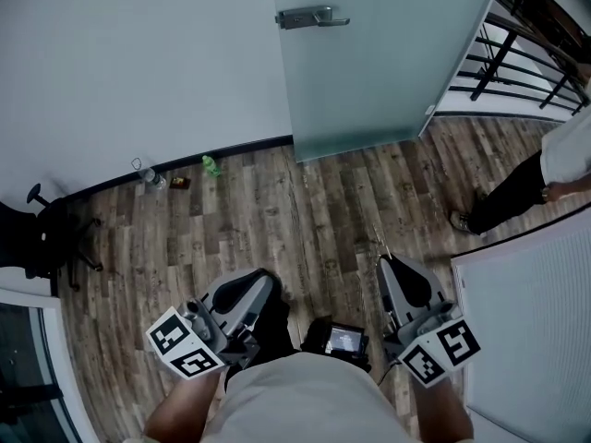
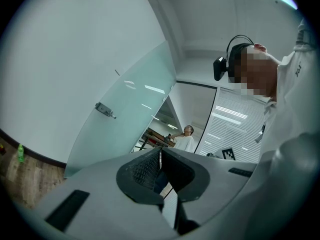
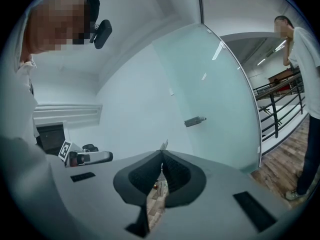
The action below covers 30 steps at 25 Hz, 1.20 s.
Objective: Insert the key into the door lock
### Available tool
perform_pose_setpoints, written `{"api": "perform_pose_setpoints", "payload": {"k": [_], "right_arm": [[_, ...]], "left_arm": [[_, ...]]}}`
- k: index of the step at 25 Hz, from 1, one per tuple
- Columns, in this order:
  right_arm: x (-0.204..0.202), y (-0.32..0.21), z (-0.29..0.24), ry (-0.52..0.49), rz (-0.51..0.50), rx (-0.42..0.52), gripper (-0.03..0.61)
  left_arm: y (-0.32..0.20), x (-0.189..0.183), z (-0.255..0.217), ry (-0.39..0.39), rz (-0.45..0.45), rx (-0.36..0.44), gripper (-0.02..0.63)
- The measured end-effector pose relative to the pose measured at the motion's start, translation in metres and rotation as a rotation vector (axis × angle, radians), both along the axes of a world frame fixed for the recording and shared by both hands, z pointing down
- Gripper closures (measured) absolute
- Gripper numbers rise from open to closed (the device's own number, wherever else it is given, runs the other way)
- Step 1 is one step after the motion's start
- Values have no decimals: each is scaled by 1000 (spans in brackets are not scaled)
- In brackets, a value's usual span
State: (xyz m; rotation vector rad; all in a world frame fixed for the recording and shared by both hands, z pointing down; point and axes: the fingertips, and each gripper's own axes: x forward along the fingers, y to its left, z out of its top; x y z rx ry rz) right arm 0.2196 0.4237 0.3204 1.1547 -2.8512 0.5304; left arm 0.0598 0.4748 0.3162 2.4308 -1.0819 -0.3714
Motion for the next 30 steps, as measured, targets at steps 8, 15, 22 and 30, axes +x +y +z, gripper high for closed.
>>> {"api": "perform_pose_setpoints", "payload": {"k": [8, 15, 22, 30], "right_arm": [[-42, -56, 3, 31, 38, -11, 563], [-94, -116, -4, 36, 88, -15, 563], [-133, -162, -18, 49, 138, -8, 563], [-141, -207, -24, 56, 161, 3, 563]], "left_arm": [[-64, -43, 6, 28, 36, -3, 595], [-125, -92, -1, 42, 95, -4, 594], [-177, -130, -14, 57, 146, 5, 594], [-227, -135, -10, 70, 177, -3, 595]]}}
